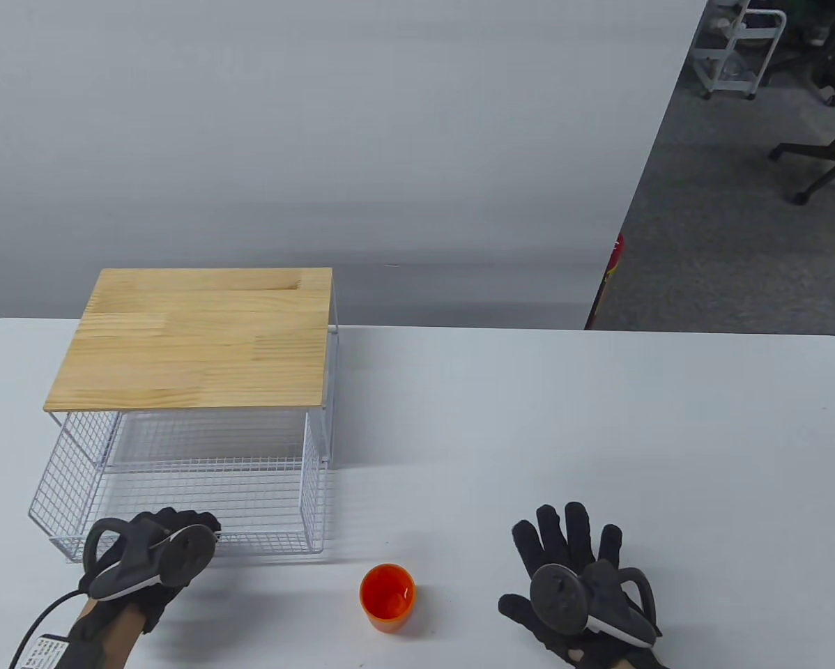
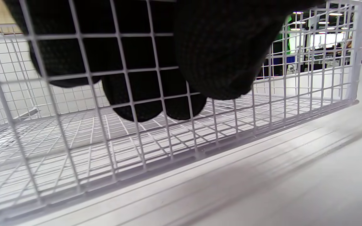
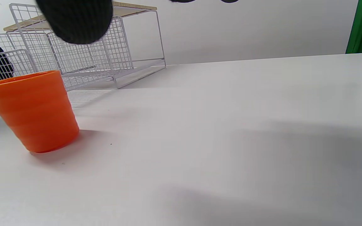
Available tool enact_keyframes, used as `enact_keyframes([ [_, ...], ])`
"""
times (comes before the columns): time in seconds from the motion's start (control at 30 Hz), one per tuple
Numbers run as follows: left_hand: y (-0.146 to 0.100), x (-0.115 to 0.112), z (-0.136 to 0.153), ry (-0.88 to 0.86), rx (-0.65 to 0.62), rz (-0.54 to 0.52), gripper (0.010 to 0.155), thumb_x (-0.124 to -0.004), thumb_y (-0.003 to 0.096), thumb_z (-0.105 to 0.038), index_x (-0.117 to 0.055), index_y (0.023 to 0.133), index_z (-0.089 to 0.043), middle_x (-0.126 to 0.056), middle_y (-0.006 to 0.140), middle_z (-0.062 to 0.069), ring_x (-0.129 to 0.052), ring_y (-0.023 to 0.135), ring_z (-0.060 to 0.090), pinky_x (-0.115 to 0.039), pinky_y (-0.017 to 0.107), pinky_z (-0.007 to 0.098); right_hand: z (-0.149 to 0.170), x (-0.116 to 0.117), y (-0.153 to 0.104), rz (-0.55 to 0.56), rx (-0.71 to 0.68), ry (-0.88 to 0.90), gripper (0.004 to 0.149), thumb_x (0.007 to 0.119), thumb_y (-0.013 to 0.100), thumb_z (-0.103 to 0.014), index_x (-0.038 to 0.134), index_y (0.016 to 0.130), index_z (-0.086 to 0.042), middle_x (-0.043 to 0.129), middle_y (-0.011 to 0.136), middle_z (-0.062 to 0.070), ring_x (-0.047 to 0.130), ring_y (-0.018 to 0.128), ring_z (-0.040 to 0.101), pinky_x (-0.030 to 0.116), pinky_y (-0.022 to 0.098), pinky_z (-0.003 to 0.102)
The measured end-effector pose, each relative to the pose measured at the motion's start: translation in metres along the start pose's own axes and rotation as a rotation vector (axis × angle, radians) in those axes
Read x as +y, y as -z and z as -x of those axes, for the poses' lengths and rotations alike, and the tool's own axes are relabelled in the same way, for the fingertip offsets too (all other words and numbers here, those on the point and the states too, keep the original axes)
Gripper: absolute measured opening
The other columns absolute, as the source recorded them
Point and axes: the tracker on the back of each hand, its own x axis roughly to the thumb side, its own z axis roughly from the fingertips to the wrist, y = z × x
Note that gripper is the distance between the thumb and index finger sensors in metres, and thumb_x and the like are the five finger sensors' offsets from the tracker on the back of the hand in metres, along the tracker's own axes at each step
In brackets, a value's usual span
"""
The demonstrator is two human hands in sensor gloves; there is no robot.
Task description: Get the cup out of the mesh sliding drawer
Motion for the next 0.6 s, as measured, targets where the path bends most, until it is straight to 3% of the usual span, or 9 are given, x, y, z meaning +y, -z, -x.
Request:
enact_keyframes([
  [0.5,-0.0010,0.0016,-0.0011,0.034,0.001,-0.043,0.032,-0.092,0.0450,-0.024,-0.096,0.077,-0.029,-0.112,0.073,-0.003,-0.121,0.063,0.025,-0.105,0.043,0.052,-0.0003,0.0009,0.0005,-0.010,0.003,-0.007,0.089,0.065,0.050,-0.062,0.027,0.112,-0.011,0.018,0.118,0.032,0.006,0.098,0.063,0.013,0.058,0.085],
  [0.53,-0.0012,0.0015,-0.0011,0.033,0.001,-0.048,0.032,-0.092,0.0448,-0.024,-0.096,0.076,-0.029,-0.111,0.073,-0.011,-0.121,0.063,0.025,-0.106,0.042,0.052,-0.0003,0.0009,0.0005,-0.011,0.003,-0.007,0.089,0.065,0.050,-0.062,0.027,0.112,-0.011,0.018,0.118,0.032,0.006,0.098,0.063,0.013,0.058,0.085],
  [0.6,-0.0014,0.0013,-0.0017,0.038,0.003,-0.055,0.032,-0.092,0.0445,-0.024,-0.096,0.076,-0.029,-0.112,0.073,-0.011,-0.122,0.062,0.025,-0.106,0.042,0.051,-0.0003,0.0009,0.0005,-0.010,0.003,-0.007,0.089,0.065,0.050,-0.062,0.027,0.112,-0.011,0.018,0.118,0.032,0.007,0.098,0.063,0.013,0.058,0.085],
])
